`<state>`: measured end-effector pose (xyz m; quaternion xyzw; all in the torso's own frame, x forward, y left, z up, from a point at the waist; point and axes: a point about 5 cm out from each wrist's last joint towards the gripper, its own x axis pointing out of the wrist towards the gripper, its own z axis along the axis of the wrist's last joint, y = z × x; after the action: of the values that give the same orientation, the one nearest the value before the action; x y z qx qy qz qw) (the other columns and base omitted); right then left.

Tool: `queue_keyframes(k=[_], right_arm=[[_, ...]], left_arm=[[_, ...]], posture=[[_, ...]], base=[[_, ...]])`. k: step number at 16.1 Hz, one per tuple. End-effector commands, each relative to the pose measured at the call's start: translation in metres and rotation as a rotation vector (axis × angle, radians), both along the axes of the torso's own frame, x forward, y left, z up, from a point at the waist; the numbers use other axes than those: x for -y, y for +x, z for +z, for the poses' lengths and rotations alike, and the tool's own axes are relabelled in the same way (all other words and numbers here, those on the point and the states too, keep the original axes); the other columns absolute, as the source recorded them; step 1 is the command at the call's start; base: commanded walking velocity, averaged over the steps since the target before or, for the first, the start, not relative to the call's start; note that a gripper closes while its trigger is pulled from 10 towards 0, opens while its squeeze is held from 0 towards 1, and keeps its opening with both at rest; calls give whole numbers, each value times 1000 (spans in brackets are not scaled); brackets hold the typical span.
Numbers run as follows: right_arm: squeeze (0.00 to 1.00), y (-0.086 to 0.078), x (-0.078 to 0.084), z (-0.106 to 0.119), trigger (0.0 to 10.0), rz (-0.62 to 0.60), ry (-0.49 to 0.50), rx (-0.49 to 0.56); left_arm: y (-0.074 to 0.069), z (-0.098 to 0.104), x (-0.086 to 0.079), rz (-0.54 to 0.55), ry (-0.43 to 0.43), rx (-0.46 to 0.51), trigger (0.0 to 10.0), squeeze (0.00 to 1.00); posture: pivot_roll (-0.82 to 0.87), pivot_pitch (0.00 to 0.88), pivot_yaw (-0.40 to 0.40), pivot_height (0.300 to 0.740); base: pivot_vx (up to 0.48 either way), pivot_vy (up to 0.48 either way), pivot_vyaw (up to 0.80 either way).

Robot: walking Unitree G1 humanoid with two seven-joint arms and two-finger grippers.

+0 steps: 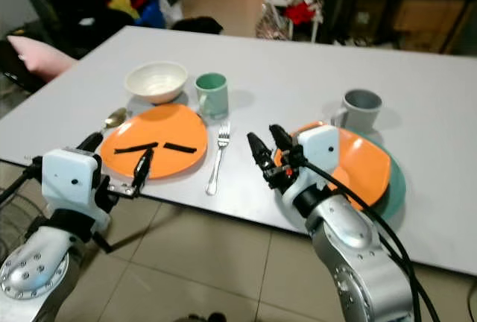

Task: Setting the table

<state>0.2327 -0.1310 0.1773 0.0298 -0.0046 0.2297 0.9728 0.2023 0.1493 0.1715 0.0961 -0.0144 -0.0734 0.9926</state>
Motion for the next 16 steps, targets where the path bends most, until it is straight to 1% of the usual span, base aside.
queue_keyframes(k=[1,6,11,16], right_arm=[[0,2,3,1,10000,-15,-6,18],[0,3,1,-1,10000,6,-2,9],[0,4,2,-4,10000,-17,15,-5],[0,3,1,-6,10000,-16,23,-9]], left_arm=[[0,1,-1,12,2,10,10000,0],[-4,1,-2,29,-10,1,10000,0],[-5,1,-1,17,-20,-6,10000,0],[-6,2,-1,17,-22,-9,10000,0]], posture=[[-83,0,87,740],[-71,0,77,740],[-71,0,81,740],[-64,0,78,740]], base=[[0,0,800],[0,0,800],[0,0,800],[0,302,800]])
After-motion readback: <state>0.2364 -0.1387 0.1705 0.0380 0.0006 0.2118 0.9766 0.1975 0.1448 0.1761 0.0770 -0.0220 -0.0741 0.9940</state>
